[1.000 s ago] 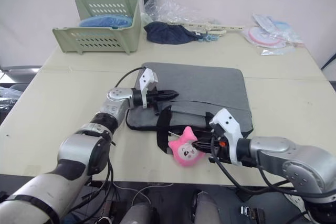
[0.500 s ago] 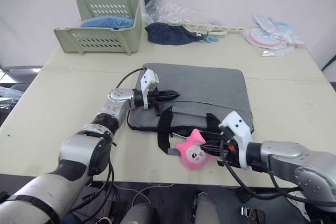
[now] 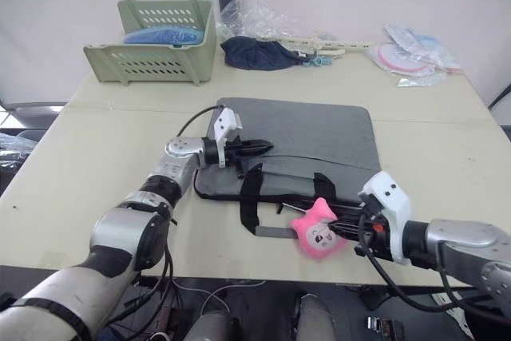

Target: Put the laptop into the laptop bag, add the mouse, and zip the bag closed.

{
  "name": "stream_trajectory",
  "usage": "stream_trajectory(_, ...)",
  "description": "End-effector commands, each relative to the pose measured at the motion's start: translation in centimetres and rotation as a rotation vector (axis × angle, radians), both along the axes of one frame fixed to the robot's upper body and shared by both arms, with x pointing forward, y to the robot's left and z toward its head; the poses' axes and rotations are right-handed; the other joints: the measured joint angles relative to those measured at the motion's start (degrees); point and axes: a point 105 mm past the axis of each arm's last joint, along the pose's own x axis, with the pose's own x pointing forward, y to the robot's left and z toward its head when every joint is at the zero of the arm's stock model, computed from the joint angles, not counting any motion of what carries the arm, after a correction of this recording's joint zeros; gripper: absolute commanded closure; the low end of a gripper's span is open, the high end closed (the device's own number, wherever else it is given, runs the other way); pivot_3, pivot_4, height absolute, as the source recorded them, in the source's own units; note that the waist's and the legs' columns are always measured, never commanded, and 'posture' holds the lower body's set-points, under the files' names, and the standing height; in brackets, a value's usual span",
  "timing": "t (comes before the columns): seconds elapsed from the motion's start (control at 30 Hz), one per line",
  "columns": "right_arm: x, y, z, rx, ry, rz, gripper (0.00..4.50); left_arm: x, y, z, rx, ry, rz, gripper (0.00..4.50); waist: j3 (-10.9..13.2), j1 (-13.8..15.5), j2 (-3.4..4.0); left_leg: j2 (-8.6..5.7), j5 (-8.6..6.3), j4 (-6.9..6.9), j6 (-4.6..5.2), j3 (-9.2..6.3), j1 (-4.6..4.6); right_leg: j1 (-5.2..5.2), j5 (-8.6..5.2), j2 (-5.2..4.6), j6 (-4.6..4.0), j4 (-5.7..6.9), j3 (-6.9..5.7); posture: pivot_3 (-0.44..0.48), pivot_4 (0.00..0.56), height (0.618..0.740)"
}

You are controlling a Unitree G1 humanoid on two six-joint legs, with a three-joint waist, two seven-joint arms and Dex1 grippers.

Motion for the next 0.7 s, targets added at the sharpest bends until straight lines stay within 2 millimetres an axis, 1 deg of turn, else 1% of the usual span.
stream_trajectory(0.03, 0.0, -1.8, 0.8, -0.034, -0.018, -0.043, 4.49, -2.0, 0.7, -6.0, 0.107, 0.195, -0.011, 4.5, 0.0, 0.0, 0.06, 0.0, -0.01, 0.0, 0.0, -0.01, 0.0, 0.01, 0.0, 0.0, 0.0, -0.02, 0.0, 0.0, 0.15, 0.74)
stream_trajectory(0.13, -0.1, -2.7, 0.7, -0.046, -0.014, -0.068, 4.49, -2.0, 0.6, -6.0, 0.106, 0.194, -0.011, 4.5, 0.0, 0.0, 0.07, 0.0, -0.03, 0.0, 0.03, -0.01, 0.01, 0.04, 0.0, 0.0, 0.0, -0.05, 0.0, 0.0, 0.15, 0.74)
stream_trajectory(0.27, -0.6, -4.8, 0.5, -0.08, 0.009, -0.129, 4.49, -2.0, 0.6, -6.0, 0.107, 0.194, -0.013, 4.5, -0.1, 0.1, 0.11, 0.0, -0.05, 0.0, 0.06, -0.04, 0.02, 0.11, 0.0, 0.0, 0.01, -0.13, -0.05, 0.0, 0.15, 0.74)
stream_trajectory(0.43, -0.9, -7.0, 0.2, -0.112, 0.015, -0.187, 4.49, -2.0, 0.5, -6.0, 0.107, 0.196, -0.012, 4.5, -0.1, 0.1, 0.16, 0.0, -0.08, -0.02, 0.11, -0.16, 0.11, 0.36, 0.11, 0.0, 0.19, -0.44, -0.16, 0.0, 0.15, 0.74)
stream_trajectory(0.7, -0.8, -9.1, 0.4, -0.136, 0.005, -0.236, 4.49, -2.2, 0.4, -6.1, 0.11, 0.201, -0.019, 4.5, -0.2, 0.0, 0.25, 0.0, -0.12, -0.02, 0.1, -0.23, 0.16, 0.46, 0.12, -0.01, 0.21, -0.52, -0.22, 0.0, 0.15, 0.74)
